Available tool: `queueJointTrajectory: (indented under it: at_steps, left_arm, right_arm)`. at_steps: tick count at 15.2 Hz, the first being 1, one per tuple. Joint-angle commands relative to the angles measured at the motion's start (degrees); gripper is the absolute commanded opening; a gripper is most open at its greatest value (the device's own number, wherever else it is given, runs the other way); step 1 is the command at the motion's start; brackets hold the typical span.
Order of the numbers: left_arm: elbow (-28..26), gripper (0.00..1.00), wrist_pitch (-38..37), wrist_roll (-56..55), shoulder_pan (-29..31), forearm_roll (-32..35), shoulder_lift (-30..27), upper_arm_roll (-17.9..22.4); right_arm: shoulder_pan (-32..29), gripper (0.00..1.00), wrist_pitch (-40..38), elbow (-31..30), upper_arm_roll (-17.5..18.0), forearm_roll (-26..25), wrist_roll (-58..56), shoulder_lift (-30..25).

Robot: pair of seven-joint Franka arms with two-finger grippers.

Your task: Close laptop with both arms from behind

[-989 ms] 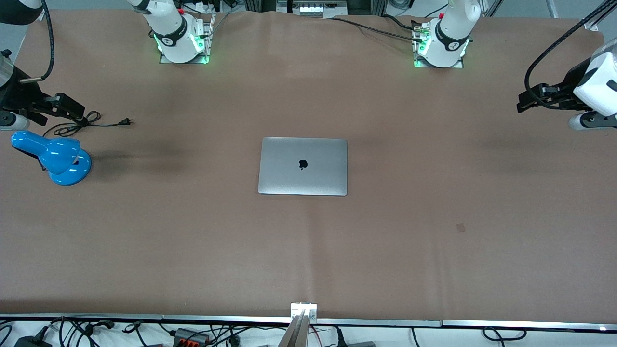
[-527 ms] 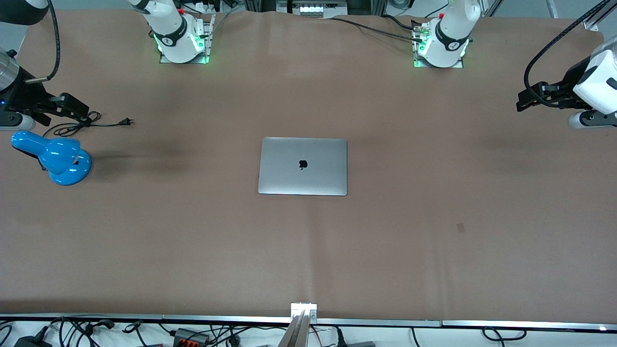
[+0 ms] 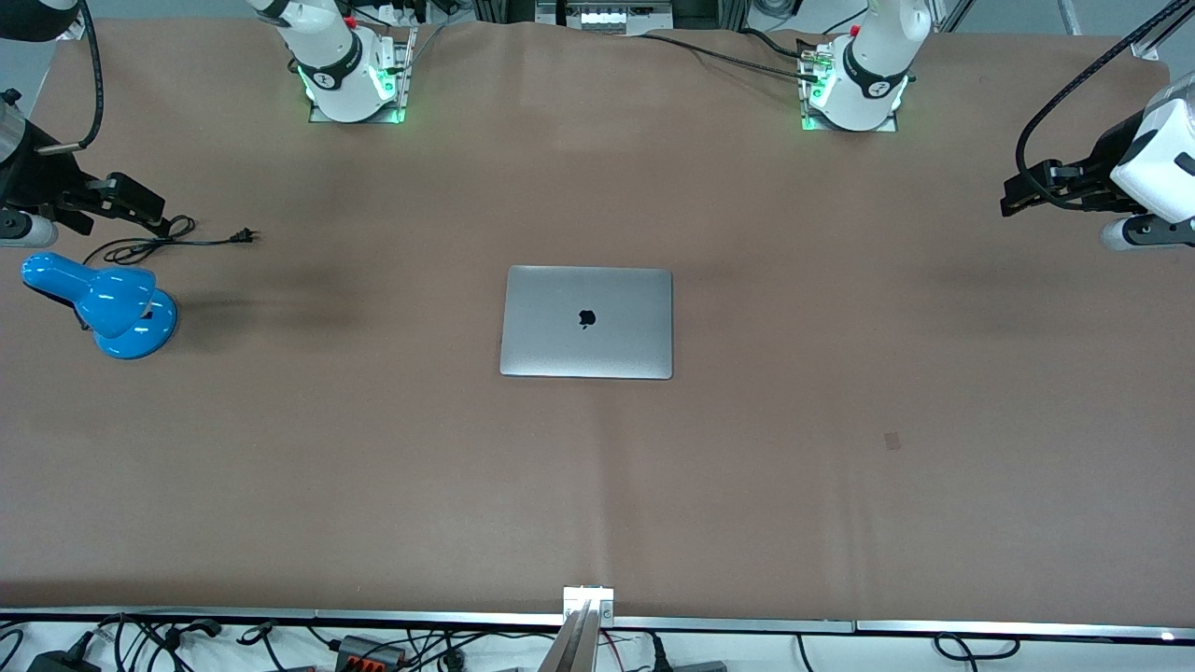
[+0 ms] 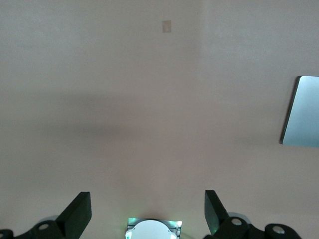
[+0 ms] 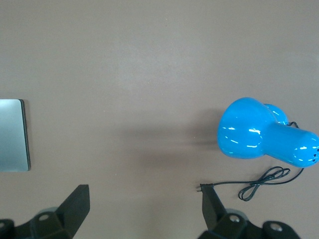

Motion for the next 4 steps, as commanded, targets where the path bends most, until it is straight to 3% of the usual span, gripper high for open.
queueJointTrajectory:
  at_steps: [1, 4]
  left_arm:
    - [-0.8, 1.0, -0.1, 0.2, -0.1, -1.0, -0.9, 0.7]
    - [-0.8, 1.0, -0.2, 0.2, -0.2, -1.0, -0.9, 0.7]
  right_arm:
    - [-0.6, 1.0, -0.9, -0.1, 0.3, 0.6, -0.8, -0.8]
    - [-0.8, 1.0, -0.8, -0.8, 0.3, 0.6, -0.8, -1.4]
